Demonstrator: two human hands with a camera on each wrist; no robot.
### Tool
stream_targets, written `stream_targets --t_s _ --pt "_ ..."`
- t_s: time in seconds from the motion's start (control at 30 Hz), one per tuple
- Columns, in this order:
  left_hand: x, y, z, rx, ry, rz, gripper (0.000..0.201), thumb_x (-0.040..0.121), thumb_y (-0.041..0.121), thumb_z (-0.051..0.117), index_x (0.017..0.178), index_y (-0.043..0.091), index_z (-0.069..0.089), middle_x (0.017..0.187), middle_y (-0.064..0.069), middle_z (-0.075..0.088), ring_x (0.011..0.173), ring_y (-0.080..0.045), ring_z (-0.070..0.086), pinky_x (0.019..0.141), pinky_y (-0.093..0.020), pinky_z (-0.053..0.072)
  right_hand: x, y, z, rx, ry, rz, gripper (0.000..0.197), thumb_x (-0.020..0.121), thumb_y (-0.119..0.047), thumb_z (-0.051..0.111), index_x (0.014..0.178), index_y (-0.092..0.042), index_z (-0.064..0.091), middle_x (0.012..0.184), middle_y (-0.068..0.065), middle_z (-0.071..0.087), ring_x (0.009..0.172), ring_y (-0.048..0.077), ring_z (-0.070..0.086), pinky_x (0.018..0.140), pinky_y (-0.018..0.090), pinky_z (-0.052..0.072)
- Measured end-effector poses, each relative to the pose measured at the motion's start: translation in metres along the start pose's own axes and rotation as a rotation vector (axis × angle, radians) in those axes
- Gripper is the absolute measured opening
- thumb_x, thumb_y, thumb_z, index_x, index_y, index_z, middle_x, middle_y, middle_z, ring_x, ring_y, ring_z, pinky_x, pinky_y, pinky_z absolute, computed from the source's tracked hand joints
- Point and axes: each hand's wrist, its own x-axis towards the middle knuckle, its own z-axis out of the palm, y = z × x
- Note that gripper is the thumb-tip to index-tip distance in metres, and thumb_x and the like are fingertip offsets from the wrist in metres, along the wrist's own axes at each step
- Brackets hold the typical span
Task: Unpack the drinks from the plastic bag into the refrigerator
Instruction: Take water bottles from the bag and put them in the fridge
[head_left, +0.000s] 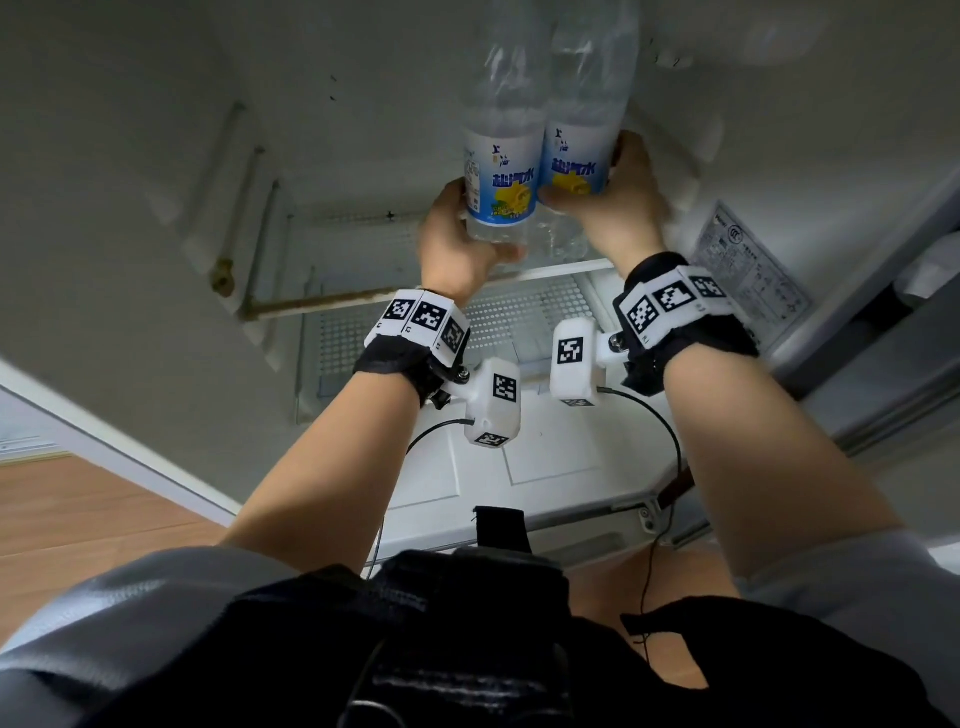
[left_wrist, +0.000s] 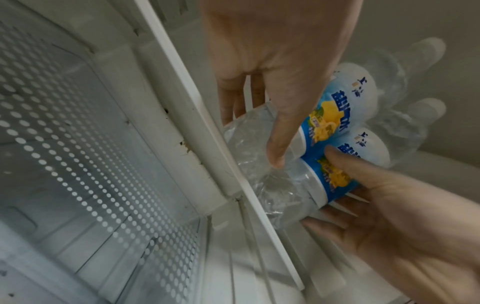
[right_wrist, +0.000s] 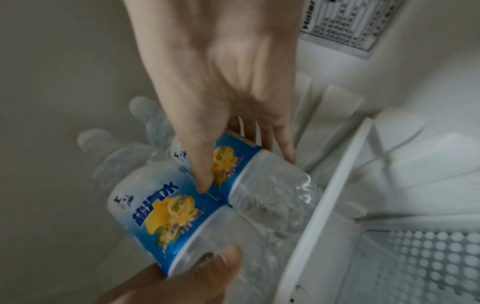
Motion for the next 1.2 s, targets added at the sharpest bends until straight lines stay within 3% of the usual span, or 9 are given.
stream_targets --t_s 0.1,0.17,0.3,0.37,0.5,0.7,0.9,1.03,1.2 --pt "-0.002 0.001 0.0 -0.012 0.006 -0.003 0.081 0.058 0.007 0.089 0.128 0.008 0.048 0.122 -0.004 0.063 0.104 -0.012 0.054 0.087 -0.023 0.045 0.001 0.002 0.003 0.025 -0.021 0.011 0.067 0.063 -0.011 0.086 0.11 -0.01 0.038 0.125 0.017 0.059 0.102 0.017 0.059 0.074 0.01 0.05" --pt "-0.003 0.001 0.002 -0.025 0.008 -0.001 0.08 0.061 0.005 0.087 0.13 0.008 0.047 0.124 -0.005 0.062 0.105 -0.011 0.053 0.087 -0.022 0.043 0.002 0.004 0.003 0.003 -0.014 -0.002 0.06 0.069 -0.012 0.082 0.107 -0.015 0.036 0.123 0.013 0.06 0.101 0.015 0.057 0.066 0.003 0.046" --pt "-0.003 0.002 0.005 -0.053 0.022 -0.011 0.08 0.063 0.003 0.085 0.133 0.009 0.046 0.126 -0.006 0.062 0.111 -0.015 0.055 0.091 -0.023 0.044 0.001 0.004 -0.003 -0.024 -0.03 -0.022 0.061 0.074 -0.014 0.079 0.123 -0.005 0.044 0.128 0.013 0.059 0.116 0.024 0.058 0.095 0.032 0.049" --pt "-0.002 0.002 0.006 -0.055 0.019 -0.012 0.081 0.063 0.003 0.085 0.134 0.009 0.046 0.127 -0.005 0.061 0.114 -0.017 0.055 0.095 -0.025 0.045 -0.001 0.003 -0.005 -0.024 -0.051 -0.022 0.062 0.075 -0.012 0.077 0.127 -0.002 0.043 0.129 0.013 0.058 0.117 0.025 0.058 0.1 0.038 0.048" --pt "0.0 0.002 0.008 -0.053 0.021 -0.007 0.078 0.064 0.001 0.084 0.132 0.009 0.046 0.126 -0.005 0.061 0.109 -0.012 0.053 0.094 -0.023 0.044 0.0 0.004 -0.007 -0.015 -0.074 -0.009 0.062 0.077 -0.009 0.075 0.129 -0.003 0.042 0.127 0.01 0.058 0.115 0.024 0.058 0.101 0.038 0.048" --pt "0.004 0.002 0.01 -0.049 0.024 0.001 0.078 0.064 0.001 0.083 0.133 0.008 0.046 0.123 -0.006 0.062 0.109 -0.014 0.055 0.091 -0.022 0.044 0.005 0.009 -0.015 -0.024 -0.13 -0.02 0.06 0.081 -0.008 0.071 0.133 -0.004 0.039 0.13 0.008 0.056 0.106 0.011 0.053 0.084 0.016 0.047" --pt "0.004 -0.002 0.012 -0.048 0.021 0.03 0.079 0.065 0.004 0.084 0.133 0.008 0.044 0.125 -0.005 0.061 0.108 -0.012 0.053 0.092 -0.021 0.043 0.002 0.018 -0.019 0.009 -0.148 -0.019 0.063 0.082 -0.011 0.071 0.135 -0.01 0.039 0.129 0.004 0.054 0.117 0.02 0.054 0.099 0.033 0.048" --pt "0.002 -0.002 0.014 -0.039 0.023 0.042 0.08 0.064 0.005 0.084 0.133 0.008 0.044 0.124 -0.006 0.062 0.109 -0.014 0.055 0.095 -0.025 0.046 -0.005 0.019 -0.012 0.018 -0.097 -0.036 0.065 0.075 -0.011 0.077 0.131 -0.01 0.043 0.124 -0.001 0.056 0.11 0.01 0.055 0.092 0.016 0.047" --pt "0.001 -0.002 0.012 -0.041 -0.001 0.034 0.078 0.066 0.006 0.084 0.133 0.007 0.044 0.127 -0.007 0.061 0.118 -0.022 0.057 0.101 -0.038 0.05 -0.008 0.025 -0.001 -0.017 -0.039 -0.05 0.07 0.062 -0.023 0.085 0.121 -0.006 0.052 0.123 0.011 0.061 0.112 0.022 0.06 0.1 0.042 0.049"
